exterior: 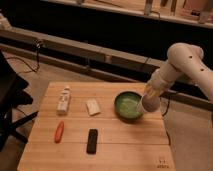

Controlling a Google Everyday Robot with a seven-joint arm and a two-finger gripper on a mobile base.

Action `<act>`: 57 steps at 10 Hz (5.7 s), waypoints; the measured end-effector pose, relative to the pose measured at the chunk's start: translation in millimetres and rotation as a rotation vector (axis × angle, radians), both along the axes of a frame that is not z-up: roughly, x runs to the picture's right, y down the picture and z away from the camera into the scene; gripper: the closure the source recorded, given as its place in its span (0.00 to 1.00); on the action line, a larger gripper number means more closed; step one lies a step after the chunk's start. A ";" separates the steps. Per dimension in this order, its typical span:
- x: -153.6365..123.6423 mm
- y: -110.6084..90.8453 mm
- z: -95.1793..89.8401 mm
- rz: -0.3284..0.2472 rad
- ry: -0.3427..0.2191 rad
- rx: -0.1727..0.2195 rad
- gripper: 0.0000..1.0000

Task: Place the ceramic cup in the ceramic bowl

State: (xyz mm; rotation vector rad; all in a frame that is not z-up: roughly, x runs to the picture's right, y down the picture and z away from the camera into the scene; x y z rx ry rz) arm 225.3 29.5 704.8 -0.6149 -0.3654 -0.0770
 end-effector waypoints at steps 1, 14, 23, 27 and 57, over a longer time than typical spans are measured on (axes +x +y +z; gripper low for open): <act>-4.3 -13.7 -4.8 -0.010 -0.001 -0.004 1.00; -37.7 -21.9 31.3 -0.077 -0.019 -0.011 1.00; -51.1 -17.2 43.9 -0.089 -0.021 -0.016 1.00; -54.4 -12.5 49.7 -0.095 -0.024 -0.017 1.00; -58.5 -6.2 72.3 -0.121 -0.053 -0.013 0.46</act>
